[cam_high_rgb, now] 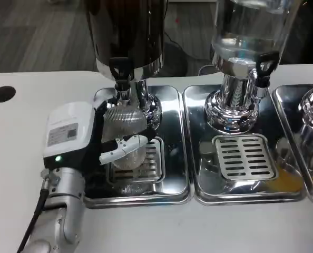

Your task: Grasp the cup under the faucet to collect the drink, then remove the cup.

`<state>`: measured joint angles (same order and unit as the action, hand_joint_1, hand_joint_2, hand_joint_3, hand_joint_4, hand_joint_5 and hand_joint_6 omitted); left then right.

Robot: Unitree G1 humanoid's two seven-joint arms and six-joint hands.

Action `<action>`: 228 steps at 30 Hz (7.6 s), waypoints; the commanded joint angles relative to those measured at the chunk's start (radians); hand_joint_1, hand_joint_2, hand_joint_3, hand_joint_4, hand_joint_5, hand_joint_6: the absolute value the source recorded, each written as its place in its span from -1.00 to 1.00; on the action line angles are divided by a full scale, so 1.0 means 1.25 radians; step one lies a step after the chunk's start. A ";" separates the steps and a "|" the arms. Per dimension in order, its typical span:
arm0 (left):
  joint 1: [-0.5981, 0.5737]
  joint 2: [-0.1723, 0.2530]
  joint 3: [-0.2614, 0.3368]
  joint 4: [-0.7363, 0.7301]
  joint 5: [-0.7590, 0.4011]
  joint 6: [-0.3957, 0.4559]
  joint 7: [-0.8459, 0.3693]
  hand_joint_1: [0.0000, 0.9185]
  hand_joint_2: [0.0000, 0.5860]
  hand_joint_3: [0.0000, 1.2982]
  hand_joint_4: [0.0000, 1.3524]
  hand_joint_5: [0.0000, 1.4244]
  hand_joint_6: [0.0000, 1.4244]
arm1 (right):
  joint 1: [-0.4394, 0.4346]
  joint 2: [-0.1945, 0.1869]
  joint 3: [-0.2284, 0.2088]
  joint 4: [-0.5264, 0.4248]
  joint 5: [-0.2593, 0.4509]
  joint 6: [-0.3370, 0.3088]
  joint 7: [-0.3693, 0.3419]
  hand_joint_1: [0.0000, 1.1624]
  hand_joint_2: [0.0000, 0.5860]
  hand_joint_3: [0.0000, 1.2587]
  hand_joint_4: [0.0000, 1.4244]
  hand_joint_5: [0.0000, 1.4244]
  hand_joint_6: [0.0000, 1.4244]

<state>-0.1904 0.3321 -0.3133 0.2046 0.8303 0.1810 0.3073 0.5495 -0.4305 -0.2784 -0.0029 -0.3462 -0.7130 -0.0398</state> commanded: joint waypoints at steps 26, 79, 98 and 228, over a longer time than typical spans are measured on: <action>0.394 0.110 0.242 -0.306 -0.151 -0.238 0.008 -1.00 -0.92 -0.83 -0.97 -0.81 -0.36 | 0.021 0.047 0.073 -0.178 0.153 0.108 0.117 -0.24 0.11 -0.68 -0.85 -0.79 -0.88; 0.145 0.047 0.204 -0.497 -0.172 -0.107 -0.336 -1.00 -0.94 -0.64 -0.78 -0.22 0.20 | 0.065 0.045 0.015 -0.088 0.059 0.029 0.097 -0.30 0.25 -0.74 -1.00 -1.00 -1.00; 0.161 0.050 0.190 -0.515 -0.175 -0.099 -0.358 -1.00 -0.92 -0.55 -0.68 -0.13 0.25 | 0.060 0.047 0.018 -0.064 0.065 0.005 0.096 -0.30 0.25 -0.80 -1.00 -1.00 -1.00; 0.403 0.076 0.422 -0.510 -0.224 -0.230 -0.265 -1.00 -1.00 -0.80 -0.97 -0.87 -0.49 | 0.058 0.059 0.063 -0.092 0.117 0.028 0.118 -0.21 0.02 -0.73 -0.92 -0.87 -1.00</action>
<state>0.2660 0.3937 0.1841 -0.4569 0.5247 -0.0974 -0.0208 0.6151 -0.3636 -0.2112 -0.0928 -0.2312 -0.6899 0.0928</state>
